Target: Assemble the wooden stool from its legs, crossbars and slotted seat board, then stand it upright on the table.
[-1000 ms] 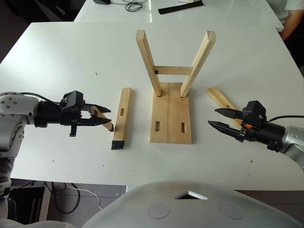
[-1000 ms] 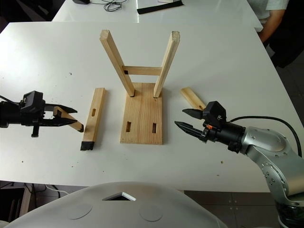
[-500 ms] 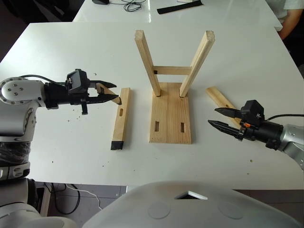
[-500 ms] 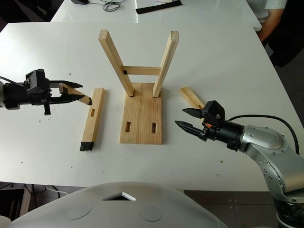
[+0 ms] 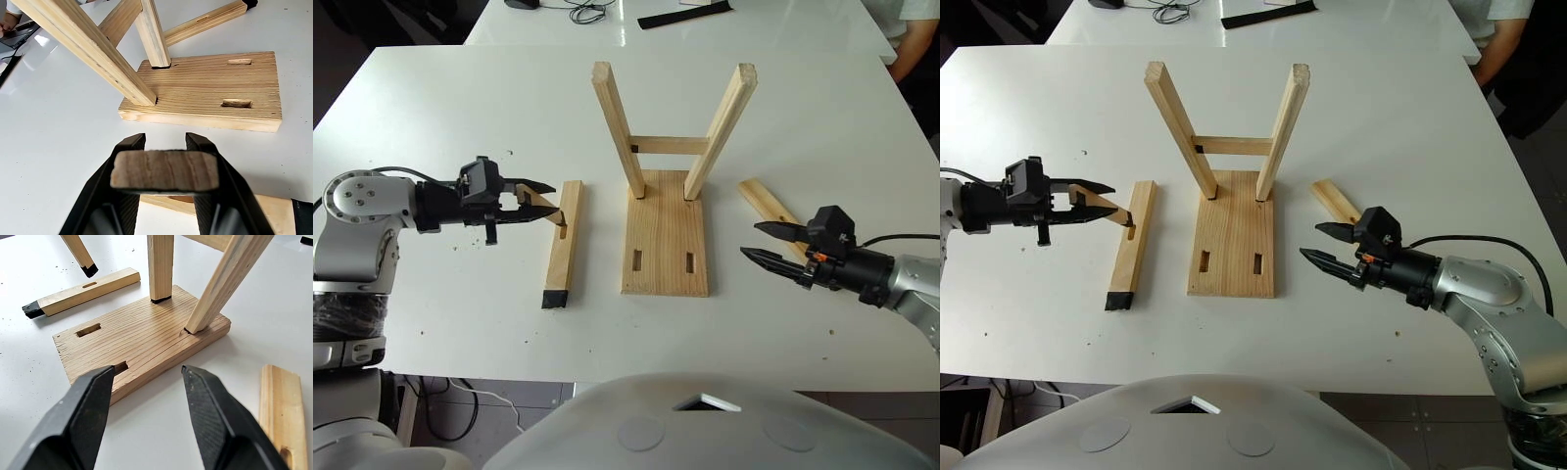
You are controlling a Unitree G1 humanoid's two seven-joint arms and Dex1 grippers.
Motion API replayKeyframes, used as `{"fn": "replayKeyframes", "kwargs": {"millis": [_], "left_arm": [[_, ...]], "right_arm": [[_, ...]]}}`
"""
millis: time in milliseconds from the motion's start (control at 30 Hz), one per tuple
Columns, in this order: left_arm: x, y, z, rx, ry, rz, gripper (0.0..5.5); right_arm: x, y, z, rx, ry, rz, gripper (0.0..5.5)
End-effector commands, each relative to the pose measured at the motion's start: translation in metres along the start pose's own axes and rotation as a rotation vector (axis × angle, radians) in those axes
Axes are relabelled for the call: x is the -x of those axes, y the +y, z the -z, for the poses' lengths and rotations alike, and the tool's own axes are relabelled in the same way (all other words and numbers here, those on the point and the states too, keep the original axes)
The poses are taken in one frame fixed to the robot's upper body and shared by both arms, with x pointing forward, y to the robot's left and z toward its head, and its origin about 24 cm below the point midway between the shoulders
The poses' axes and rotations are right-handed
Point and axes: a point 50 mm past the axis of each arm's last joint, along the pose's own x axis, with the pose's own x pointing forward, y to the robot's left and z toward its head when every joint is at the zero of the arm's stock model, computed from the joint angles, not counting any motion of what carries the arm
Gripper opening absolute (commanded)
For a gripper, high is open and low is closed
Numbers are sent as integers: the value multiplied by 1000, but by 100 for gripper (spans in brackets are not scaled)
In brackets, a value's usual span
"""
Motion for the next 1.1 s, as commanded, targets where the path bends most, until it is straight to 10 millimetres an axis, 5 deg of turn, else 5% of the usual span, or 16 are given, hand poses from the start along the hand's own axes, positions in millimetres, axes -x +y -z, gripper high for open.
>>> {"fn": "replayKeyframes", "kwargs": {"millis": [33,633,1100], "left_arm": [[0,-5,8,10,42,29,130],[-4,-13,16,21,85,117,130],[-25,-8,34,160,123,176,130]], "right_arm": [[-1,0,-2,13,-6,0,252],[-2,1,-2,16,-13,-8,252],[-9,-1,-5,38,2,-53,252]]}}
